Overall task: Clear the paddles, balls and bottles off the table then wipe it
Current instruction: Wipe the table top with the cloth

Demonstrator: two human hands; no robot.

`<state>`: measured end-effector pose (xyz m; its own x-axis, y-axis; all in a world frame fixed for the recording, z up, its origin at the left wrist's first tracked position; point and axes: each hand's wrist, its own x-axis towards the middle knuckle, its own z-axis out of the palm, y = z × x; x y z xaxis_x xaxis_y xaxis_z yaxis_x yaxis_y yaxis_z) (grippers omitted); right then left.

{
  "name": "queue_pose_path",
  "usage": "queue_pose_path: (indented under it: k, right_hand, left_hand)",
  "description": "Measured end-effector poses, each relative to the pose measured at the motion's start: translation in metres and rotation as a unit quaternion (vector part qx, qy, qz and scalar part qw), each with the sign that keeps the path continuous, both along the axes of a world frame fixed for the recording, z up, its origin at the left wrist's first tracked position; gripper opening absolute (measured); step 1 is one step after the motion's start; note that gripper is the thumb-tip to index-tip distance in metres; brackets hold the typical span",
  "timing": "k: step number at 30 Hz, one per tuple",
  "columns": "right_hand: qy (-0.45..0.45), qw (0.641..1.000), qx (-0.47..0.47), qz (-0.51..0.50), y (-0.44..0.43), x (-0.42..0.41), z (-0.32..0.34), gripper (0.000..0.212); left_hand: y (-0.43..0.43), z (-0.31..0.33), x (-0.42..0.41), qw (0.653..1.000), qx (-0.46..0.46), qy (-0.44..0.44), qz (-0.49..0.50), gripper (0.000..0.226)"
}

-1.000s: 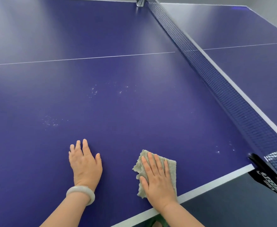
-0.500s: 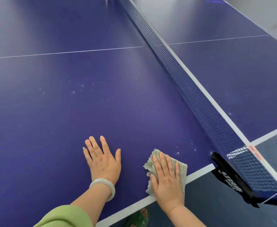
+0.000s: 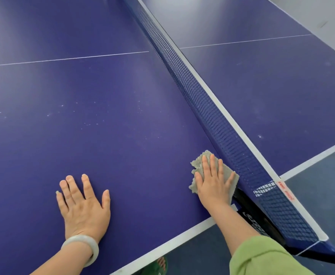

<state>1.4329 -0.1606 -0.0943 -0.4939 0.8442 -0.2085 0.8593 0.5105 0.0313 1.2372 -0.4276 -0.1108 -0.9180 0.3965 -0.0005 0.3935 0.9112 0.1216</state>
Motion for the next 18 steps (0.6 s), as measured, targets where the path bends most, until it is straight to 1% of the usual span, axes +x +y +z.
queue_pose_path:
  k: [3, 5, 7, 10, 13, 16, 18]
  right_hand:
    - [0.008, 0.998, -0.015, -0.057, -0.002, -0.006, 0.005, 0.064]
    - [0.022, 0.996, -0.025, -0.081, -0.016, -0.008, 0.005, 0.066]
    - [0.036, 0.996, -0.024, -0.081, -0.031, -0.007, 0.004, 0.065]
    - [0.031, 0.996, -0.031, -0.072, -0.039, -0.005, 0.003, 0.066]
    - [0.026, 0.996, -0.044, -0.070, -0.020, -0.008, 0.005, 0.064]
    - [0.030, 0.992, -0.059, -0.107, 0.009, -0.022, 0.006, 0.064]
    - [0.041, 0.989, -0.063, -0.125, 0.018, -0.036, 0.007, 0.064]
  left_hand:
    - [0.000, 0.000, 0.000, 1.000, -0.001, 0.009, 0.003, 0.080]
    - [0.001, 0.002, 0.000, 1.000, -0.003, 0.014, 0.005, 0.077]
    - [0.002, 0.002, 0.000, 1.000, -0.004, 0.013, 0.008, 0.072]
    - [0.003, 0.003, 0.001, 1.000, -0.001, 0.014, 0.012, 0.071]
    - [0.003, 0.004, 0.001, 1.000, -0.014, 0.017, 0.015, 0.075]
    - [0.004, 0.005, 0.001, 1.000, -0.020, 0.013, 0.016, 0.072]
    - [0.004, 0.006, 0.002, 1.000, -0.020, 0.006, 0.018, 0.074]
